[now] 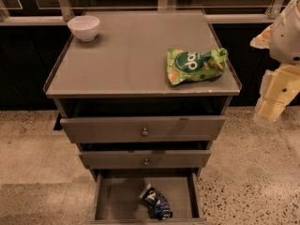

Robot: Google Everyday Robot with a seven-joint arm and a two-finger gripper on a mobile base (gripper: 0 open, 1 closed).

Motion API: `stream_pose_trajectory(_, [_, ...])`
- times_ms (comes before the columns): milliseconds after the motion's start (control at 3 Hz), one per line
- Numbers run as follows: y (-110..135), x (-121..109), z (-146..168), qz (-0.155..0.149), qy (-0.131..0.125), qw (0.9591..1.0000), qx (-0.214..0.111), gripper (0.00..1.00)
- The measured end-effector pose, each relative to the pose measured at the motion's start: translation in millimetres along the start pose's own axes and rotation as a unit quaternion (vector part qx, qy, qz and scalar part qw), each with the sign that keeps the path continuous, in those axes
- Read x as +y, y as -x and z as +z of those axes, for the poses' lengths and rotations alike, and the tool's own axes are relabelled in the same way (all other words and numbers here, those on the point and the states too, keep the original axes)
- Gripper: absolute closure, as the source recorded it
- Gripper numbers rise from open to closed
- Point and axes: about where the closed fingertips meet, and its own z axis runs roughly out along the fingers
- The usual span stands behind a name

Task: Pick blue chip bag from bottom drawer and place on counter

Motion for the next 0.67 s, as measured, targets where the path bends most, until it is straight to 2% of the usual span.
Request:
stream_pose_trajectory(333, [0.0,0.0,0.0,0.0,0.0,1.0,0.0,0.0])
stream_pose_trajectory(667, [-4.6,11.1,13.7,0.011,-0.005,0.9996,-0.027,0.0])
